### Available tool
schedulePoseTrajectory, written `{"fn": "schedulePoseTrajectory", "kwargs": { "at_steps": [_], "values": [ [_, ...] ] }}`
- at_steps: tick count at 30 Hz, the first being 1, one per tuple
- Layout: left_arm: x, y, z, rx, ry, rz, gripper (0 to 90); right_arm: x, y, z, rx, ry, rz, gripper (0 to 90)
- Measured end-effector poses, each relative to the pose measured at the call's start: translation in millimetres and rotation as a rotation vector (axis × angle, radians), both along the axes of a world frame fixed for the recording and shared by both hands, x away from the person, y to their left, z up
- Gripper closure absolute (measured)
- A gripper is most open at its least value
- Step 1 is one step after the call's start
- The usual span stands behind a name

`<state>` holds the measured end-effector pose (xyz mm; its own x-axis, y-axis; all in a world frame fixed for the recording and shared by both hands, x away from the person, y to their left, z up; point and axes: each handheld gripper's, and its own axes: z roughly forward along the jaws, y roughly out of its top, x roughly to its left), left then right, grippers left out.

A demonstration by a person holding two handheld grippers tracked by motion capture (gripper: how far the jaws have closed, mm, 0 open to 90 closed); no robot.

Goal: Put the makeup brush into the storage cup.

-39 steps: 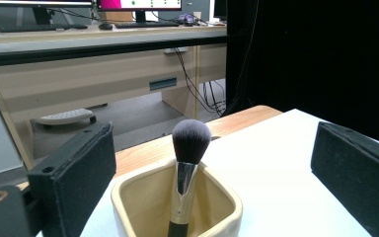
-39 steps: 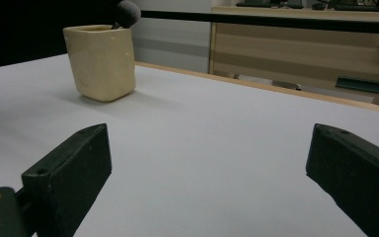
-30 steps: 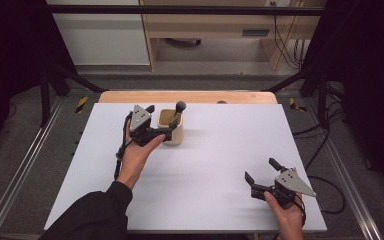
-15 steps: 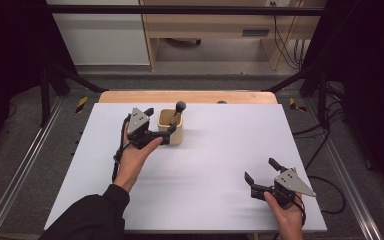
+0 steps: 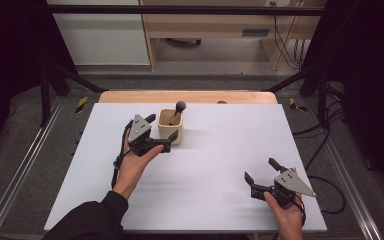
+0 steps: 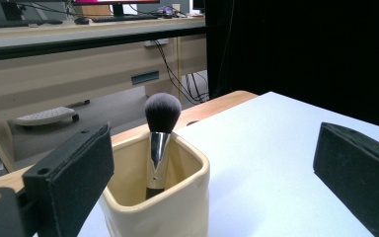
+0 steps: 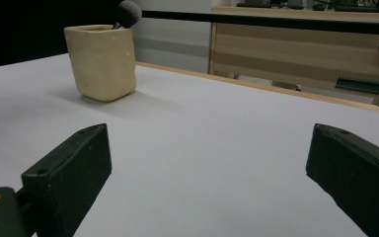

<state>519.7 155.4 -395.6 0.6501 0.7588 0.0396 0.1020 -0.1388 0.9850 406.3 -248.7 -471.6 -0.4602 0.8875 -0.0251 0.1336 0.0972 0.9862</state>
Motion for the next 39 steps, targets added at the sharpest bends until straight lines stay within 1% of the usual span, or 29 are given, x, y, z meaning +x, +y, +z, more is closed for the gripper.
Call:
{"fn": "schedulePoseTrajectory", "kwargs": {
  "at_steps": [5, 13, 16, 17, 25, 30, 31, 39],
  "values": [
    [-4.9, 1.7, -3.3, -0.006, 0.001, -0.009, 1.8, 0.1, 0.1, -0.1, 0.000, -0.001, 0.000, 3.8],
    [-12.5, 4.7, -8.6, 0.004, 0.004, -0.024, 1.7, 0.1, 0.2, 0.0, -0.004, -0.004, 0.002, 3.8],
    [-15.0, 5.3, -9.4, -0.004, 0.006, -0.027, 1.7, 0.5, 0.1, -0.3, -0.008, -0.010, 0.004, 3.8],
    [-15.8, 5.8, -9.8, -0.006, 0.005, -0.028, 1.7, 0.1, 0.7, -0.2, -0.003, -0.003, 0.002, 3.8],
    [-20.7, 9.7, -11.9, -0.024, 0.012, -0.029, 1.7, 0.0, 0.9, -0.1, -0.002, -0.002, 0.001, 3.8],
    [-26.1, 14.9, -16.1, -0.030, 0.016, -0.032, 1.7, 0.4, 0.9, -0.2, -0.010, -0.005, 0.003, 3.8],
    [-26.9, 16.0, -17.1, -0.025, 0.018, -0.031, 1.7, 0.3, 1.1, -0.3, -0.007, -0.006, 0.004, 3.8],
    [-34.3, 28.6, -20.1, -0.035, 0.019, -0.034, 1.7, 0.0, 1.5, -0.1, -0.005, -0.005, 0.003, 3.8]
  ]
}}
